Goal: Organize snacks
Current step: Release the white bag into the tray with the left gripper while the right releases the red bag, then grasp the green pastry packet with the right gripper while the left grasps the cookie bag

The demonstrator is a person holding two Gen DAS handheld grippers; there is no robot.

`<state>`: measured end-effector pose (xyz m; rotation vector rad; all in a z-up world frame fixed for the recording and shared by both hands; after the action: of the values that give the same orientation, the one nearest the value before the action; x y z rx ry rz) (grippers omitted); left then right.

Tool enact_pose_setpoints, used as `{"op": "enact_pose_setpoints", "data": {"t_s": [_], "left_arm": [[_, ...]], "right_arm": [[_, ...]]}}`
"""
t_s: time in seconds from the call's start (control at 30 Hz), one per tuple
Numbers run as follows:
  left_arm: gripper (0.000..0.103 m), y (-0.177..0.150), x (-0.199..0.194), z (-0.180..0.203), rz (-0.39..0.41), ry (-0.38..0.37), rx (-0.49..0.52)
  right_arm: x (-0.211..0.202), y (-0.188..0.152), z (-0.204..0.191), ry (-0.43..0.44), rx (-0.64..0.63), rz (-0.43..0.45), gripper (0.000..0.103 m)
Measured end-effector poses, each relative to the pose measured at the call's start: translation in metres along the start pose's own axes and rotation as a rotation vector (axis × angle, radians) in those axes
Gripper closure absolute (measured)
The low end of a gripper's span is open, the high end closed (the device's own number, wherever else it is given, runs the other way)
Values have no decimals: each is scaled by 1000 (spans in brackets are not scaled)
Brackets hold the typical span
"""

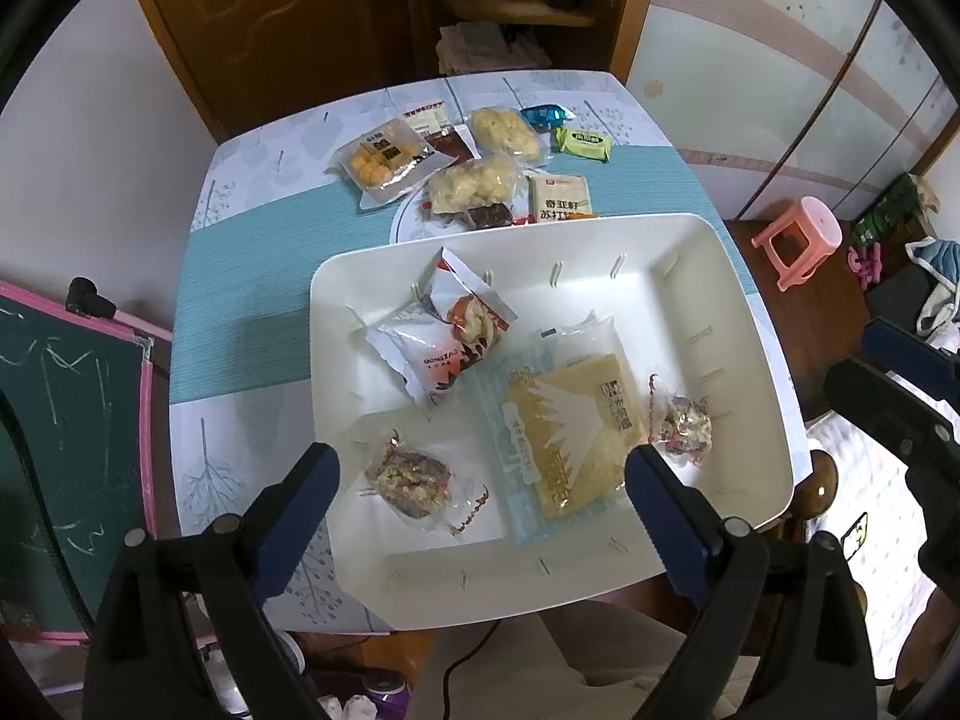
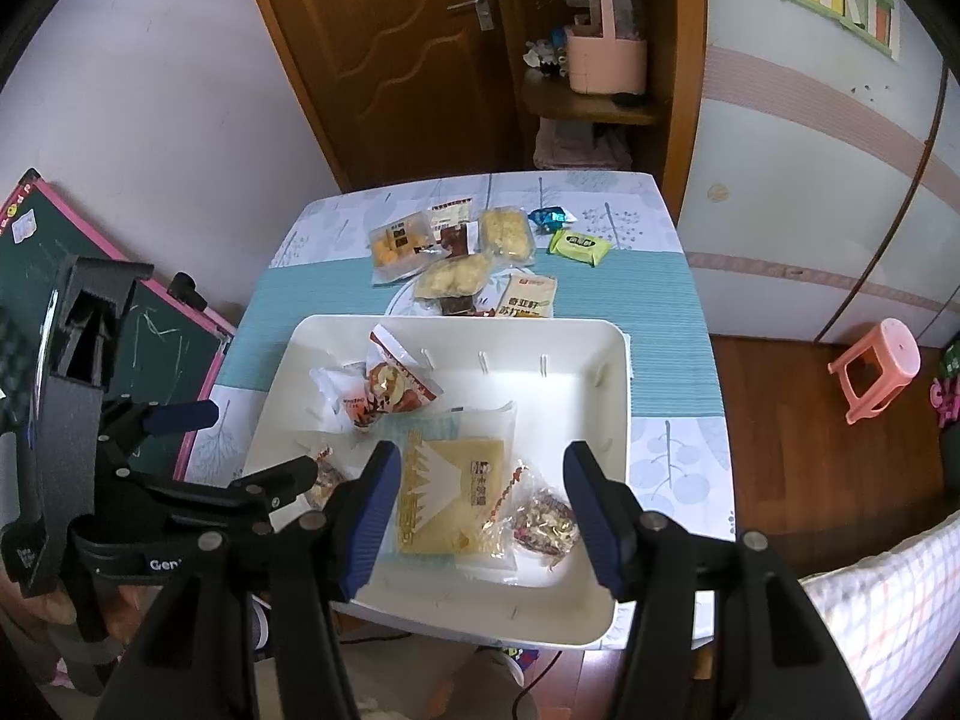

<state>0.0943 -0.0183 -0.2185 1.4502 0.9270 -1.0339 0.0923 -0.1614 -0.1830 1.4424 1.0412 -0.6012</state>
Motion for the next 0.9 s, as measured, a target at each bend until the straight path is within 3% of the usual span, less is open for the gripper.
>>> {"op": "enact_pose_setpoints", "data": {"t_s": [0.5, 0.9], "left_arm": [[1, 6, -1, -16, 18, 23, -16], [1, 39, -5, -25, 49, -15, -48]], "right_arm": [[7, 10, -11, 21, -10, 14, 46], [18, 30, -2, 20, 33, 22, 46]]}}
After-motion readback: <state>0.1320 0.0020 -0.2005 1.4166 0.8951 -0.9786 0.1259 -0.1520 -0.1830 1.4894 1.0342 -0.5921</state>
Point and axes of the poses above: each gripper's, at about its wrist camera, not at the fingertips, and x roughly the way its jaws point, z to its right, y to its top, the point moved 10 cm from there along x, roughly the way its jaws point, and after that the axes turned 4 degrees about y, right-handed, at the moved point
